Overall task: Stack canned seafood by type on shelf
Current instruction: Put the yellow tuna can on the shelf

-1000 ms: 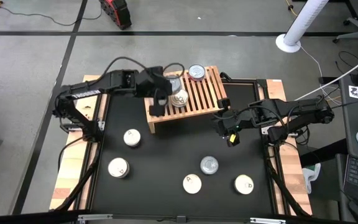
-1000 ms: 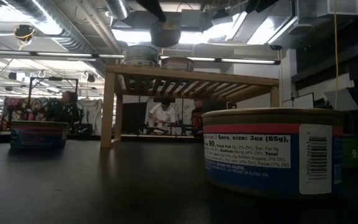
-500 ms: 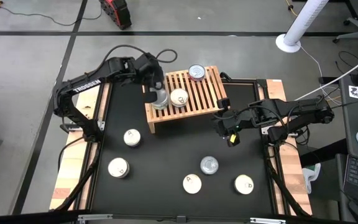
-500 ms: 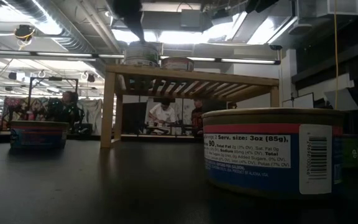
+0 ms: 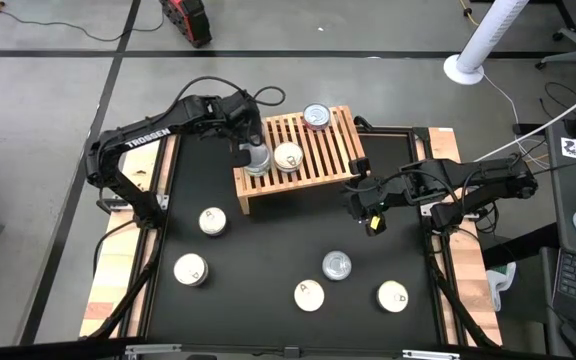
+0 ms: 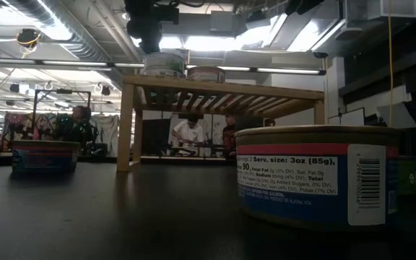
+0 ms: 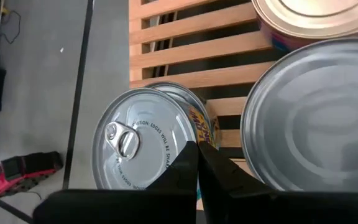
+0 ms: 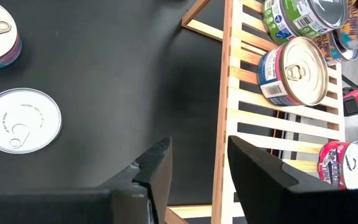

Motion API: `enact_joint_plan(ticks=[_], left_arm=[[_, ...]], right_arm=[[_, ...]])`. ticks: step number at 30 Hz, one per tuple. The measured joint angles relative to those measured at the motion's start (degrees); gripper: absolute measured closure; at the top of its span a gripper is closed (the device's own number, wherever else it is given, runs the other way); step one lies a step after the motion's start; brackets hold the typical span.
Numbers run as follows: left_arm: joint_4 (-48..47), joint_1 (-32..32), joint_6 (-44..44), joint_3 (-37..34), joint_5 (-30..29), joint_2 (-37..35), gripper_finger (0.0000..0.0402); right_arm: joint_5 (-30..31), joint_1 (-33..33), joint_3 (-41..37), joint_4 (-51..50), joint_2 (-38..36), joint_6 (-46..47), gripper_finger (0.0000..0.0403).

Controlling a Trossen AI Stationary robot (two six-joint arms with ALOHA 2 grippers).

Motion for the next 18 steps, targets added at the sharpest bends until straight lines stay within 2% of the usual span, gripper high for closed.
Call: enact_joint_plan(ticks=[8, 18], left_arm=[[3.3, 0.3, 2.1, -3.0, -0.5, 0.0, 0.0401], [3.6, 0.3, 2.3, -3.2, 0.0, 0.0, 0.0390]], right_arm=[[0.0, 0.0, 0.0, 0.1, 0.0, 0.1, 0.0249], [0.0, 0.0, 0.0, 0.1, 0.0, 0.2, 0.0249]])
